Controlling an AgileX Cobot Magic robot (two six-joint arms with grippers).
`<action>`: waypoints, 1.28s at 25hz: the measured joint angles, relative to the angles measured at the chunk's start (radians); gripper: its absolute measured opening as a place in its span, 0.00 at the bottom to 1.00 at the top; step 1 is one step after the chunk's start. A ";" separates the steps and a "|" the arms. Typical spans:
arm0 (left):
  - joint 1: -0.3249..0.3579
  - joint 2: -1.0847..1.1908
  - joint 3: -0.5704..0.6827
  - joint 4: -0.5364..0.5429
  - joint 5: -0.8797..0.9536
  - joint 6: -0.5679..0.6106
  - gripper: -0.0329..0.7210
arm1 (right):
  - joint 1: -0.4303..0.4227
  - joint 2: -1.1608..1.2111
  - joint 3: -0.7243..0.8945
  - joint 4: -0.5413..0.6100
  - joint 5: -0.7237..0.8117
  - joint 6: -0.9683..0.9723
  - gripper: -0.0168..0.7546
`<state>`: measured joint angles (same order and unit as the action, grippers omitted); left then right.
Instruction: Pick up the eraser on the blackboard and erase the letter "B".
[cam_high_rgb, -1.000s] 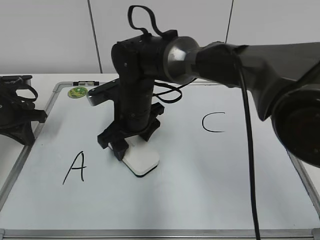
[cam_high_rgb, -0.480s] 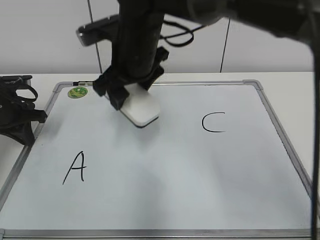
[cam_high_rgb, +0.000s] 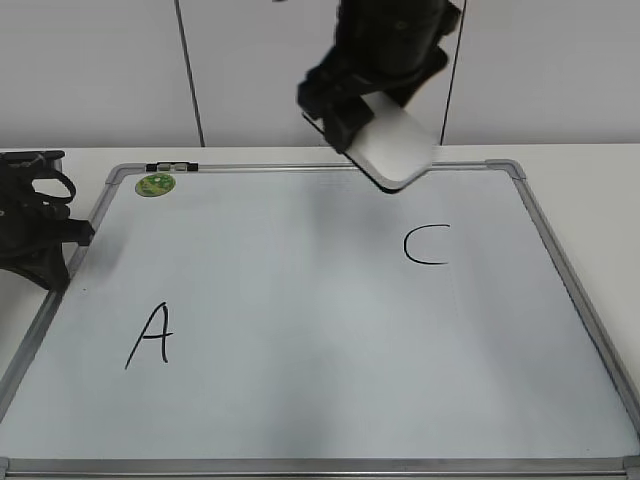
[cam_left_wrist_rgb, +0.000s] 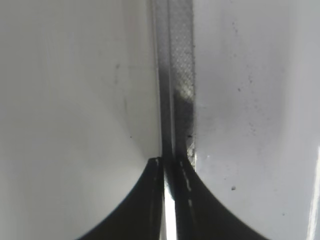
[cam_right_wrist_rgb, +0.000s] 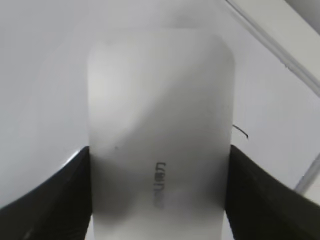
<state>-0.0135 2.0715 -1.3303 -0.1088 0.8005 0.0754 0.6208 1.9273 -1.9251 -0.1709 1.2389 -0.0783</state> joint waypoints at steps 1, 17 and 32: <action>0.000 0.000 0.000 0.000 0.000 0.000 0.06 | -0.019 -0.017 0.043 0.000 0.000 0.000 0.72; 0.000 0.000 0.000 0.000 0.000 0.000 0.06 | -0.387 -0.363 0.678 -0.003 -0.169 0.130 0.72; 0.000 0.000 0.000 -0.003 0.000 0.000 0.06 | -0.513 -0.265 0.834 0.102 -0.455 0.149 0.72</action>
<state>-0.0135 2.0715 -1.3303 -0.1119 0.8005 0.0754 0.1083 1.6622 -1.0916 -0.0690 0.7838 0.0707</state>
